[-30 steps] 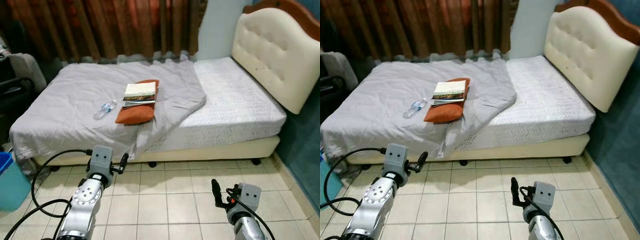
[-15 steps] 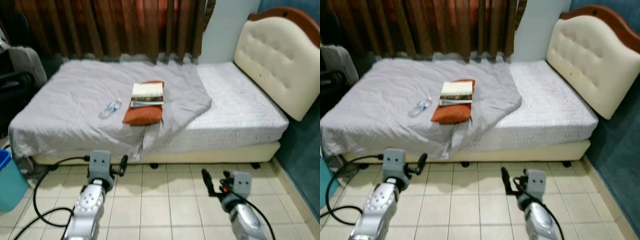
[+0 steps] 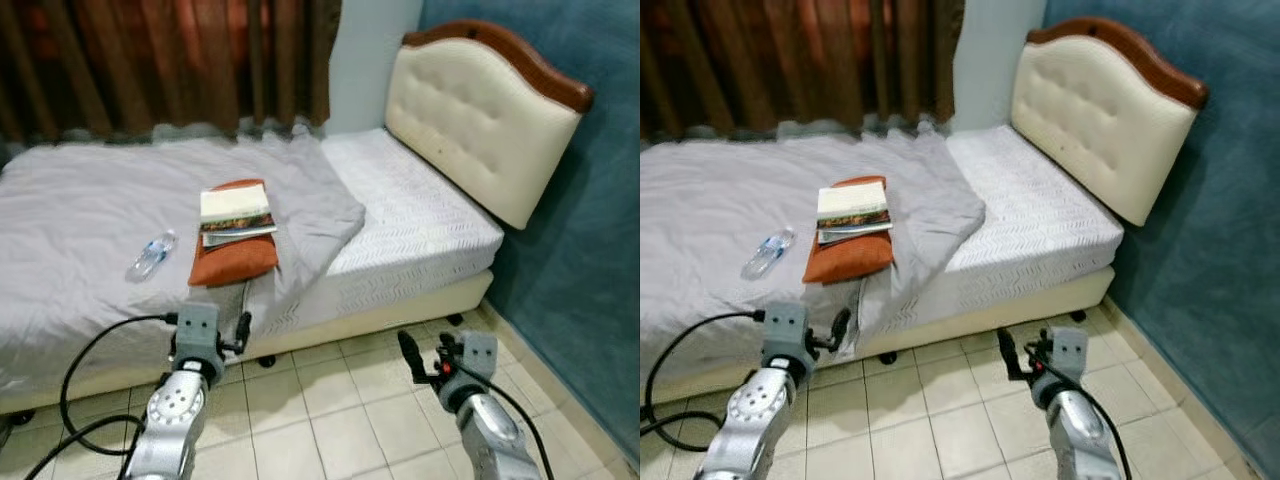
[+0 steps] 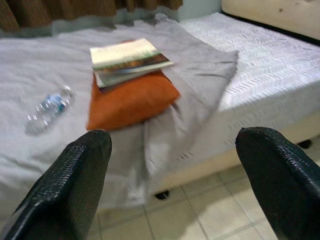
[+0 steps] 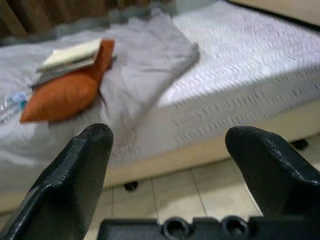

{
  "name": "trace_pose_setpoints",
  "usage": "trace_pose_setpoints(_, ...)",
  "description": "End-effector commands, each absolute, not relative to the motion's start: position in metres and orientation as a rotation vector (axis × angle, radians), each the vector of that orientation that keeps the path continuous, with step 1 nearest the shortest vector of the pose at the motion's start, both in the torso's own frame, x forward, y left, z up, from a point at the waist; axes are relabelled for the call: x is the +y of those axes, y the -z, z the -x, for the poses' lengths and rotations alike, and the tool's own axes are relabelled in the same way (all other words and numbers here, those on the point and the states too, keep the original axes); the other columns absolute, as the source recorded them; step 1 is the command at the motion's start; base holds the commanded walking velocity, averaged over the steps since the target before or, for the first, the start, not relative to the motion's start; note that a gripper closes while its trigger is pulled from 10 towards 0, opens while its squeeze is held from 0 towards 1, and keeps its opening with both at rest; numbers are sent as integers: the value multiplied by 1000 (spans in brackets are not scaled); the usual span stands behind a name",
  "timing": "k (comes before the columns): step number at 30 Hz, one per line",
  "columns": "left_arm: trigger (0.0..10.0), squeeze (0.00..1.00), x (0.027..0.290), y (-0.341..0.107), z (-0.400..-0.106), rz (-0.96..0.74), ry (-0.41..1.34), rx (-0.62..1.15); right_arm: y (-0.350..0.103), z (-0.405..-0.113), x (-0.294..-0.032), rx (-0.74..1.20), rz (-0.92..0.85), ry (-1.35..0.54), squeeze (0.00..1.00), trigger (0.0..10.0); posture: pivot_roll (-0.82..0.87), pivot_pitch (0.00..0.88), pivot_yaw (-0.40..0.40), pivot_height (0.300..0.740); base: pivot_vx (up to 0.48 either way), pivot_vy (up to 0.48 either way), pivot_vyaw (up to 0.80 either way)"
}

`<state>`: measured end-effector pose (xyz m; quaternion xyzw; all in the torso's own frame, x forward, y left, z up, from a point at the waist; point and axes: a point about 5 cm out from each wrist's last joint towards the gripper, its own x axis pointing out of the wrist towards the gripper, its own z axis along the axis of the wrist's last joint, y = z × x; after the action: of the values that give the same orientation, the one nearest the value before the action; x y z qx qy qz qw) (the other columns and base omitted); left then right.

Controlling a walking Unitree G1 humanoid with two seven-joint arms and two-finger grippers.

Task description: Clean up the room

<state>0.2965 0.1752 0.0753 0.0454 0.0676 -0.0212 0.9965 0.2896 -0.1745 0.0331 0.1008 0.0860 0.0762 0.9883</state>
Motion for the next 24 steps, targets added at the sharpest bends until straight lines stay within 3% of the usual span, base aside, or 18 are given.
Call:
trace_pose_setpoints(1, 10000, 0, 182, -76, -296, -108, 14, 138, -32, -291, -166, 183, -218, -181, 0, 10000, 95, 0, -43, 740, 386, 285, 0)
trace_pose_setpoints(9, 10000, 0, 184, -75, -295, -105, -12, 147, -32, -293, -165, 182, -230, -195, 0, 10000, 104, 0, -47, 740, 388, 282, 0)
trace_pose_setpoints(15, 10000, 0, 185, -74, -293, -138, -7, 147, -32, -294, -162, 179, -220, -223, 0, 10000, 116, 0, -50, 740, 407, 252, 499)
trace_pose_setpoints(24, 10000, 0, 191, -79, -294, -176, -5, 135, -30, -296, -158, 192, -224, -226, 0, 10000, 140, 0, -51, 740, 446, 0, 303)
